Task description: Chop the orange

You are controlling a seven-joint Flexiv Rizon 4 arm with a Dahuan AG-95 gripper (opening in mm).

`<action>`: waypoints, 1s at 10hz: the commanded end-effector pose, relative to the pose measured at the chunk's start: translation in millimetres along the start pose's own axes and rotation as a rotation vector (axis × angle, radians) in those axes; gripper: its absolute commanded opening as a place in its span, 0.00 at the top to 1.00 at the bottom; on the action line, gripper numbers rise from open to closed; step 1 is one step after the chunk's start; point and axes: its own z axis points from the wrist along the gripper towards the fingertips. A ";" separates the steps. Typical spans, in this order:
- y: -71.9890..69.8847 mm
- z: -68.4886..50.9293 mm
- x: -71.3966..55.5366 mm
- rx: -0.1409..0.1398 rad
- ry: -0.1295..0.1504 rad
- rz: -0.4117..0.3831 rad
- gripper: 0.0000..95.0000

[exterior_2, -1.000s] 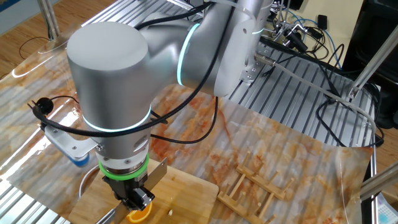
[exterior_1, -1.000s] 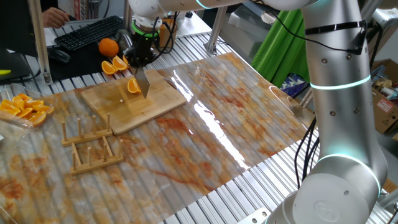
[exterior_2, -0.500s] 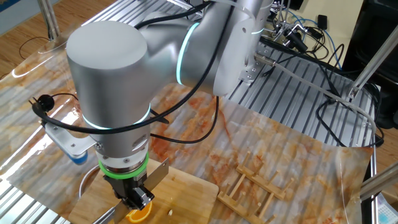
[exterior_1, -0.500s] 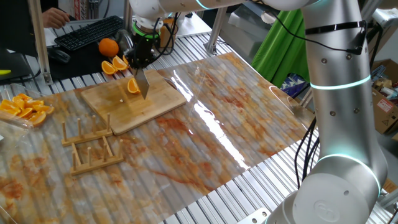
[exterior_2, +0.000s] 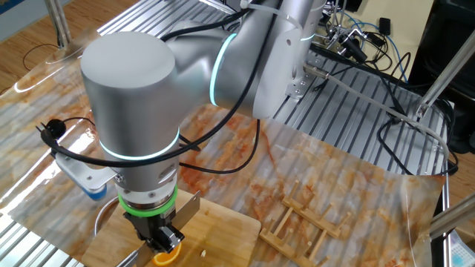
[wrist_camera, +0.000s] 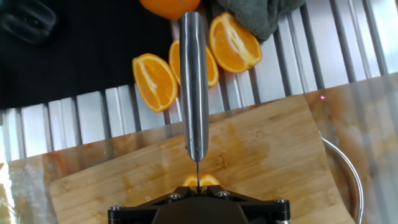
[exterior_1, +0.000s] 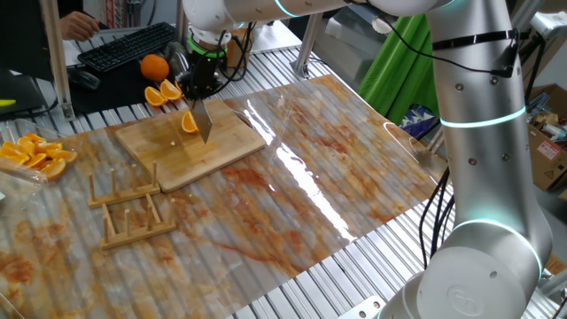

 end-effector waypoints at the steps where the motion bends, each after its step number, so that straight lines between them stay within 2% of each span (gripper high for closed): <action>1: -0.5 1.1 0.2 -0.001 0.002 0.002 1.00; 7: -0.6 8.4 0.9 -0.002 0.000 0.007 1.00; 10: -0.6 8.4 0.9 -0.002 0.000 0.011 1.00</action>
